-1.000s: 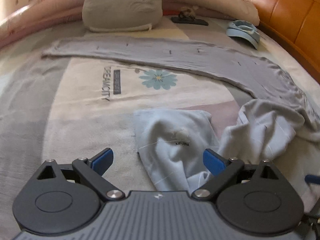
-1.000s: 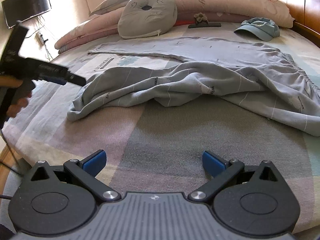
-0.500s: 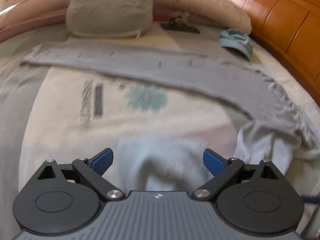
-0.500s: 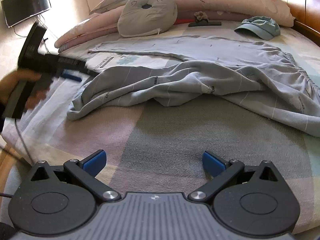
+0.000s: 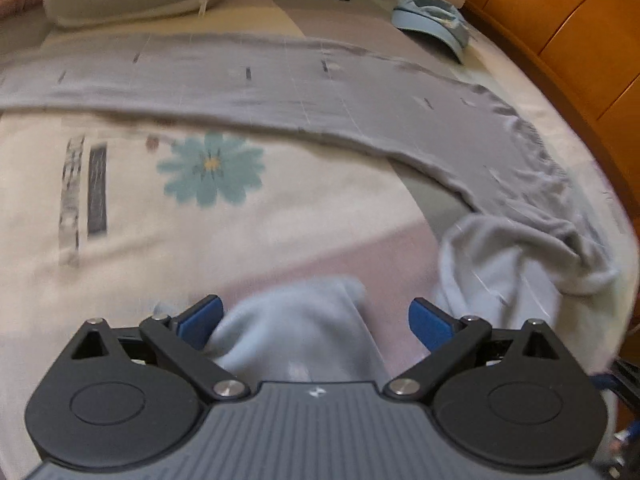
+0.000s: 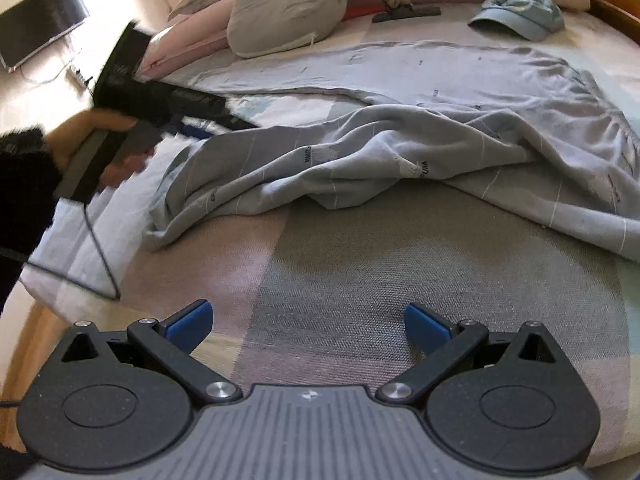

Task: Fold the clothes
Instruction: 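Move the open left tool over the bunched grey pants leg end, then grasp the bunched grey pants leg end with the left tool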

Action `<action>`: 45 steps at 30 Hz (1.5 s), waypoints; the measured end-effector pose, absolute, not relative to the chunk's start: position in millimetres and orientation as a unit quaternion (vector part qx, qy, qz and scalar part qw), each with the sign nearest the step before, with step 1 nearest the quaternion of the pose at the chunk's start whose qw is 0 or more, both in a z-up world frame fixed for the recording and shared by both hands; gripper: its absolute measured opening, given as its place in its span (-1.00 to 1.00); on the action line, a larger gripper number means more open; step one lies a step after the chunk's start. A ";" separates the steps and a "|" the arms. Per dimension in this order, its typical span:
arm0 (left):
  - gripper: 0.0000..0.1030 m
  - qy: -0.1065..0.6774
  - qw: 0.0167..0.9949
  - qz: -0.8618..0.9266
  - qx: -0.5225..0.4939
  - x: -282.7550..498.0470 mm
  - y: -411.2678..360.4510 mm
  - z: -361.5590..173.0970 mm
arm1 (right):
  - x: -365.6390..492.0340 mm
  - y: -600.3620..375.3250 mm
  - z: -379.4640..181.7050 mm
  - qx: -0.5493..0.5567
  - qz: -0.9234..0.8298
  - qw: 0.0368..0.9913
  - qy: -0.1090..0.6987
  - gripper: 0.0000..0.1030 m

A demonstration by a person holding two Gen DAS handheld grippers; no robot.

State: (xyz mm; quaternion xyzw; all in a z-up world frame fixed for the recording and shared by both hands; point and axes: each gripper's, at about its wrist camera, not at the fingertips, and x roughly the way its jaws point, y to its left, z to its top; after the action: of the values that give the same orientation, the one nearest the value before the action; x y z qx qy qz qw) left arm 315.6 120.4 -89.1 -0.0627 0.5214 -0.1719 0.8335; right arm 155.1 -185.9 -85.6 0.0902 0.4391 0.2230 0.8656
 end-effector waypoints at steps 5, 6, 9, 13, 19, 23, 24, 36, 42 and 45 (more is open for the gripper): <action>0.91 0.526 0.822 -0.178 -0.122 269.1 134.7 -75.8 | 147.5 -184.7 -86.0 0.089 0.227 0.867 0.434 1.00; 0.91 0.529 0.818 -0.180 -0.135 257.1 135.6 -74.5 | 145.7 -185.3 -85.8 0.090 0.229 0.867 0.434 1.00; 0.91 0.524 0.821 -0.186 -0.130 223.3 129.7 -70.5 | 141.6 -186.9 -86.1 0.095 0.231 0.867 0.432 1.00; 0.91 0.514 0.825 -0.202 -0.120 185.1 115.0 -61.9 | 139.6 -188.7 -86.6 0.106 0.228 0.866 0.432 1.00; 0.92 0.486 0.834 -0.233 -0.114 158.5 95.3 -47.3 | 133.6 -185.6 -87.1 0.108 0.225 0.865 0.436 1.00; 0.92 0.479 0.827 -0.269 -0.119 150.8 81.9 -43.0 | 129.9 -184.2 -85.9 0.105 0.222 0.865 0.438 1.00; 0.92 0.481 0.827 -0.269 -0.111 150.2 79.0 -43.7 | 129.0 -184.3 -85.6 0.106 0.221 0.865 0.438 1.00; 0.92 0.436 0.856 -0.247 -0.128 139.3 94.1 -27.2 | 114.4 -187.7 -81.7 0.107 0.215 0.867 0.437 1.00; 0.92 0.427 0.860 -0.221 -0.172 158.9 110.6 -41.2 | 104.7 -185.3 -71.9 0.100 0.215 0.873 0.426 1.00; 0.92 0.440 0.845 -0.237 -0.190 172.8 103.6 -58.6 | 99.4 -182.4 -65.1 0.089 0.215 0.877 0.420 1.00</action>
State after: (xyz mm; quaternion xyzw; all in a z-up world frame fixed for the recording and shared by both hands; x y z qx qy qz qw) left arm 172.8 103.6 -58.6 -0.1898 0.4401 -0.2365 0.8452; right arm 99.4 -182.4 -65.1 0.0895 0.4204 0.2148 0.8770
